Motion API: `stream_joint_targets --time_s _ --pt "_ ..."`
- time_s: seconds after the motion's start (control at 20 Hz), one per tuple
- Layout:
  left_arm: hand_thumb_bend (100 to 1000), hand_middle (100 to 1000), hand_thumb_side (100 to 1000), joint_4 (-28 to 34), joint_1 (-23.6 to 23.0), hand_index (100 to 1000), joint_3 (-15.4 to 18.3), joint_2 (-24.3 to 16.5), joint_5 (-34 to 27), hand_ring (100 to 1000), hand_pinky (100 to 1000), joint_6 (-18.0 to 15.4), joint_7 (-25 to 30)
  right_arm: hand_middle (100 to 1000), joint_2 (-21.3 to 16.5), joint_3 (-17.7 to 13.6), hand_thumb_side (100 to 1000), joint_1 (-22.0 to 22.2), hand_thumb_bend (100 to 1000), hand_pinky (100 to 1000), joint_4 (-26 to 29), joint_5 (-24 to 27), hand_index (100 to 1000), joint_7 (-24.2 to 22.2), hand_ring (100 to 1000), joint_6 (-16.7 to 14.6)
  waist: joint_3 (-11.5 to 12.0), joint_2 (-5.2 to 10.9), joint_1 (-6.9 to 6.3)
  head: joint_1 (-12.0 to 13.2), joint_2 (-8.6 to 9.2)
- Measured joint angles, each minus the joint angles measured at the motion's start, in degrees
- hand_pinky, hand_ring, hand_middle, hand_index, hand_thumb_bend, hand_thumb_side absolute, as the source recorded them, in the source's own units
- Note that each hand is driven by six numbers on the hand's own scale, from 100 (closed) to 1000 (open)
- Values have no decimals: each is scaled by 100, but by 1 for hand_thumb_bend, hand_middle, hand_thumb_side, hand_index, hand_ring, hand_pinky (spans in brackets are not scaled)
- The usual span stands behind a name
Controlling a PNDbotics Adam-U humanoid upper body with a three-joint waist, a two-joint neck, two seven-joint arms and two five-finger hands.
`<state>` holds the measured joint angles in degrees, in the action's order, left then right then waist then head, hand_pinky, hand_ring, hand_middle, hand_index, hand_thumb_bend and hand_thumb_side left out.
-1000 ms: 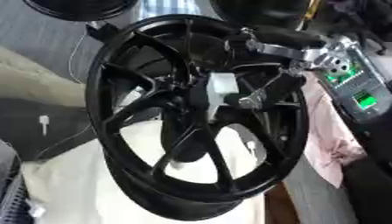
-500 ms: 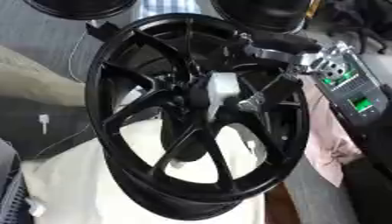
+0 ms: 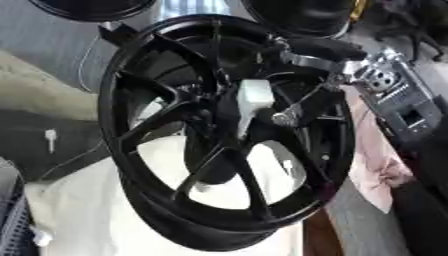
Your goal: Pull the pin out of the wheel hub.
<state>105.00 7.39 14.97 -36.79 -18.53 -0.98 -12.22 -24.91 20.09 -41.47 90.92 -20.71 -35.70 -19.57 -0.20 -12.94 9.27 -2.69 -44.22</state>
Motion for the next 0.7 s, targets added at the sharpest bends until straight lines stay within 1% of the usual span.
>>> stream_joint_targets --time_s 0.1,0.3,0.45,0.7 --pt "100 466 770 1 0 610 0 0 0 440 302 -1 1 568 1 -9 222 0 294 850 -13 -8 841 0 836 -2 6 -4 0 0 0" --pt "100 466 768 2 0 610 0 0 0 440 303 -3 3 531 3 -20 230 0 250 845 -33 -8 818 -4 833 -1 21 -5 -1 0 0" --pt "100 466 766 2 0 610 0 0 0 440 304 -4 4 504 3 -27 255 0 214 841 -33 15 797 -11 829 20 31 -5 -3 0 0" --pt "100 466 763 9 0 610 0 0 0 440 305 -6 4 484 3 -28 266 0 200 839 -34 69 782 -24 827 83 56 -5 -23 -1 0"
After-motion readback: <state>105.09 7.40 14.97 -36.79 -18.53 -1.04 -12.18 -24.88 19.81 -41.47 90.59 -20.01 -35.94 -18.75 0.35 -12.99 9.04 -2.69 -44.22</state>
